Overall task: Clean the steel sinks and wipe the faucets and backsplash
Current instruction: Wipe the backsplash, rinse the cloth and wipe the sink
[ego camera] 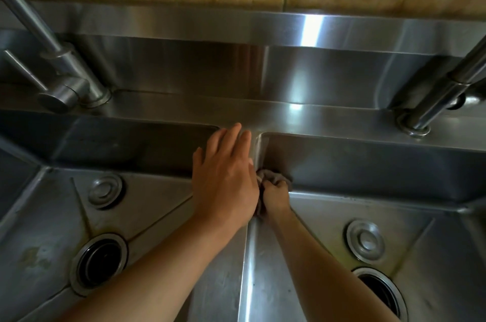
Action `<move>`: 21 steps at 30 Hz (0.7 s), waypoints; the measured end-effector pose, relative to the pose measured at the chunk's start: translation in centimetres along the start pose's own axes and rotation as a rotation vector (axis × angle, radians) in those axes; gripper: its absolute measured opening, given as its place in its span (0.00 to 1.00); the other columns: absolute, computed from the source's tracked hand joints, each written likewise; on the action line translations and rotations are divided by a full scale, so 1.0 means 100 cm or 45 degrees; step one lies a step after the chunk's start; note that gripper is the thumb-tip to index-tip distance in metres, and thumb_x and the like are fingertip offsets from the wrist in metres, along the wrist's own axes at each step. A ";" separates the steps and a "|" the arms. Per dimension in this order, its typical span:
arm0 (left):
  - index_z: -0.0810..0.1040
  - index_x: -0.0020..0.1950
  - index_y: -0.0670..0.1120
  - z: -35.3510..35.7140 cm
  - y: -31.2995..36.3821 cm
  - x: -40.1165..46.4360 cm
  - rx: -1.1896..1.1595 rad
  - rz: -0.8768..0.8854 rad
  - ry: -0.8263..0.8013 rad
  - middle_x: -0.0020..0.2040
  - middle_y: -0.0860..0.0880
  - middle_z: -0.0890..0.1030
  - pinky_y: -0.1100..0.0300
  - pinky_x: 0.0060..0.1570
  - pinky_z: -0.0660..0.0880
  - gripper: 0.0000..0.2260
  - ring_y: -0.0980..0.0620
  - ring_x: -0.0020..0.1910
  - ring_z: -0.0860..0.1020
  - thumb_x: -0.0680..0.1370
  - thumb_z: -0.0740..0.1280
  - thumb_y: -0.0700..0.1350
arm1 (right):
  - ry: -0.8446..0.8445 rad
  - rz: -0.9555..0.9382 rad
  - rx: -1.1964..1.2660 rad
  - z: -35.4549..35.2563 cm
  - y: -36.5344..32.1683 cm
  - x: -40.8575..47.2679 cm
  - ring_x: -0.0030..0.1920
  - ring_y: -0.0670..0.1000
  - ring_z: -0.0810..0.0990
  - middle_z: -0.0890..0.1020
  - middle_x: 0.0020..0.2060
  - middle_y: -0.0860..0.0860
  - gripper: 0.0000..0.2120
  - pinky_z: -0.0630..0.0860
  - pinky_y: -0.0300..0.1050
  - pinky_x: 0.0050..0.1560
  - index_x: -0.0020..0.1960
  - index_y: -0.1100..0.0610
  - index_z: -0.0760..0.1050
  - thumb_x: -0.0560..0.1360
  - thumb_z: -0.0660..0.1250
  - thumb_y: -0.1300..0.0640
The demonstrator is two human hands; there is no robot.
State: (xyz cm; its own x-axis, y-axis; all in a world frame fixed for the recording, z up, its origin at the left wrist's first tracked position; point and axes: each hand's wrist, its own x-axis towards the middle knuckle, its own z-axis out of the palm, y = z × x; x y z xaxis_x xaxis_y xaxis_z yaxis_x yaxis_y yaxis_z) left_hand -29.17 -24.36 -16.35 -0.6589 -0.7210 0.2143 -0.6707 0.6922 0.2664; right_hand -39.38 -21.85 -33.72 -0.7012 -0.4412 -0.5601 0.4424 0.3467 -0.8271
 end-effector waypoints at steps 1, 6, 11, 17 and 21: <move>0.70 0.70 0.46 0.000 0.000 -0.001 0.008 0.004 0.008 0.72 0.50 0.69 0.44 0.63 0.68 0.25 0.46 0.70 0.66 0.76 0.48 0.50 | -0.010 -0.017 0.042 -0.006 -0.004 -0.005 0.47 0.62 0.79 0.79 0.44 0.61 0.02 0.78 0.58 0.53 0.43 0.57 0.72 0.74 0.63 0.58; 0.73 0.68 0.46 -0.001 0.002 -0.001 0.040 0.026 0.039 0.70 0.48 0.71 0.44 0.58 0.71 0.26 0.45 0.67 0.69 0.75 0.49 0.50 | 0.197 -0.022 0.050 -0.064 -0.029 -0.014 0.42 0.57 0.77 0.77 0.44 0.58 0.06 0.77 0.48 0.45 0.54 0.60 0.70 0.78 0.59 0.66; 0.74 0.67 0.45 -0.001 0.003 0.000 0.039 0.015 0.034 0.68 0.48 0.73 0.44 0.57 0.73 0.25 0.45 0.65 0.70 0.74 0.50 0.49 | 0.475 -0.001 -0.071 -0.113 -0.033 0.001 0.46 0.58 0.77 0.75 0.49 0.62 0.10 0.74 0.50 0.45 0.59 0.62 0.70 0.78 0.59 0.64; 0.73 0.67 0.43 -0.004 0.004 0.001 0.025 0.003 -0.001 0.68 0.46 0.72 0.42 0.57 0.73 0.23 0.43 0.65 0.70 0.73 0.57 0.45 | 0.393 -0.020 -0.746 -0.069 -0.015 -0.020 0.64 0.65 0.68 0.64 0.68 0.65 0.19 0.64 0.51 0.65 0.65 0.63 0.66 0.76 0.65 0.59; 0.69 0.70 0.44 -0.006 0.006 0.000 0.034 -0.015 -0.064 0.72 0.47 0.68 0.43 0.62 0.69 0.22 0.43 0.69 0.66 0.75 0.63 0.43 | -0.011 -0.188 -1.221 -0.058 -0.014 -0.029 0.70 0.64 0.63 0.52 0.74 0.63 0.25 0.60 0.44 0.68 0.74 0.57 0.61 0.79 0.61 0.55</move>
State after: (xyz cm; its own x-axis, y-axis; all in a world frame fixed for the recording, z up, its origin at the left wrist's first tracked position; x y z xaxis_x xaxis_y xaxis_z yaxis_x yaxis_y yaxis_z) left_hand -29.37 -23.94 -15.60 -0.6667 -0.7272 0.1636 -0.6870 0.6846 0.2435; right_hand -41.20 -16.27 -30.66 -0.7071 -0.5391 -0.4576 -0.2959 0.8133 -0.5010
